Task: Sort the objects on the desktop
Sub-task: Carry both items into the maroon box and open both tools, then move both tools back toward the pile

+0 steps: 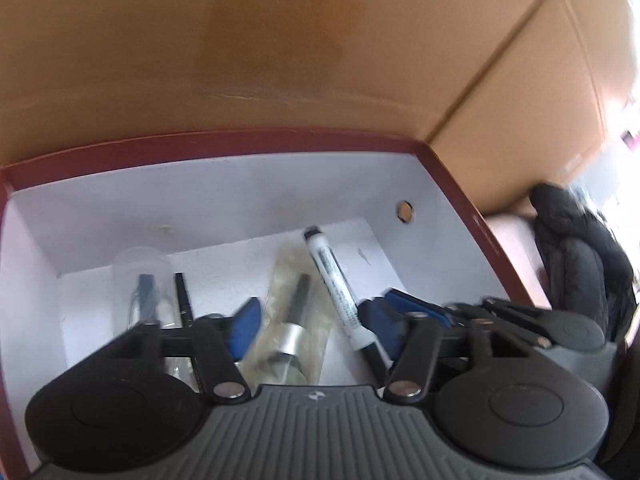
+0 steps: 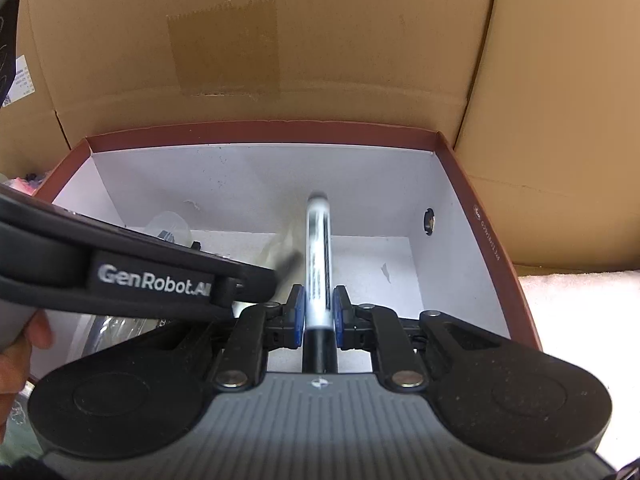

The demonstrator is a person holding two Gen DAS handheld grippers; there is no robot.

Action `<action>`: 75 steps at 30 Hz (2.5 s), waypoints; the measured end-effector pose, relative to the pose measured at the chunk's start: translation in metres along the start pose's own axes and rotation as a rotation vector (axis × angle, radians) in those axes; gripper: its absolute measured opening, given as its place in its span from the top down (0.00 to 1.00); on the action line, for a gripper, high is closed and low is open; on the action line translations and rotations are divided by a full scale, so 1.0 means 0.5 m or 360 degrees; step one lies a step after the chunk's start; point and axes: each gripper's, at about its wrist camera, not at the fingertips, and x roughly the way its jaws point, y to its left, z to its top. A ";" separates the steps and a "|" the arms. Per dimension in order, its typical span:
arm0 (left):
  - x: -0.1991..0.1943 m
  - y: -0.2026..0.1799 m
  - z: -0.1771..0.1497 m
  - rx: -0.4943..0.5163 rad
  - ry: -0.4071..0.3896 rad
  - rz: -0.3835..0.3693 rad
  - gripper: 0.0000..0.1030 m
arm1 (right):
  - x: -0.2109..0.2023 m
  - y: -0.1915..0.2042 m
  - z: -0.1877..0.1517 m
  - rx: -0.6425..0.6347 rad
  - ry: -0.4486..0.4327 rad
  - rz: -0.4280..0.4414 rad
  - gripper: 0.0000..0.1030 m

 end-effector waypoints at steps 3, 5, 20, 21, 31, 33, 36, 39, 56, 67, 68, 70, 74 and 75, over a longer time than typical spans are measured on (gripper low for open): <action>-0.016 0.006 0.000 -0.0030 -0.0034 -0.0066 0.21 | -0.006 0.007 -0.001 -0.0022 -0.0008 -0.0015 0.81; -0.030 0.006 -0.002 -0.0023 -0.0057 -0.0088 0.15 | -0.015 0.007 -0.003 -0.0021 -0.0021 0.0006 0.75; -0.145 -0.045 -0.043 0.0150 -0.0266 -0.0032 0.07 | -0.131 0.106 -0.027 -0.0091 -0.0262 -0.0007 0.09; -0.156 -0.047 -0.047 0.0154 -0.0277 -0.0030 0.07 | -0.142 0.115 -0.029 -0.0096 -0.0273 -0.0009 0.08; -0.322 -0.053 -0.136 0.0239 -0.0520 -0.0018 0.07 | -0.282 0.125 -0.067 -0.0109 -0.0371 -0.0056 0.08; -0.362 -0.049 -0.164 0.0252 -0.0575 -0.0013 0.07 | -0.321 0.153 -0.081 -0.0107 -0.0403 -0.0058 0.08; -0.416 -0.037 -0.209 0.0254 -0.0628 0.0021 0.07 | -0.379 0.195 -0.107 -0.0110 -0.0461 -0.0010 0.07; -0.468 -0.015 -0.254 0.0235 -0.0694 0.0048 0.07 | -0.426 0.237 -0.131 -0.0112 -0.0507 0.0060 0.07; -0.571 0.208 -0.548 0.0039 -0.0747 0.0250 0.03 | -0.442 0.471 -0.332 -0.0210 -0.0522 0.0402 0.04; -0.510 0.314 -0.505 -0.0066 -0.0662 0.0426 0.05 | -0.306 0.500 -0.352 -0.0175 -0.0404 0.0399 0.12; -0.503 0.317 -0.496 -0.0053 -0.0666 0.0421 0.07 | -0.298 0.498 -0.347 -0.0166 -0.0410 0.0389 0.13; -0.484 0.323 -0.476 -0.0030 -0.0644 0.0418 0.13 | -0.282 0.495 -0.337 -0.0163 -0.0425 0.0367 0.17; -0.446 0.342 -0.445 -0.0078 -0.0557 0.0364 0.27 | -0.250 0.498 -0.318 -0.0178 -0.0417 0.0352 0.25; -0.439 0.347 -0.441 -0.0101 -0.0547 0.0356 0.28 | -0.243 0.500 -0.315 -0.0185 -0.0414 0.0351 0.29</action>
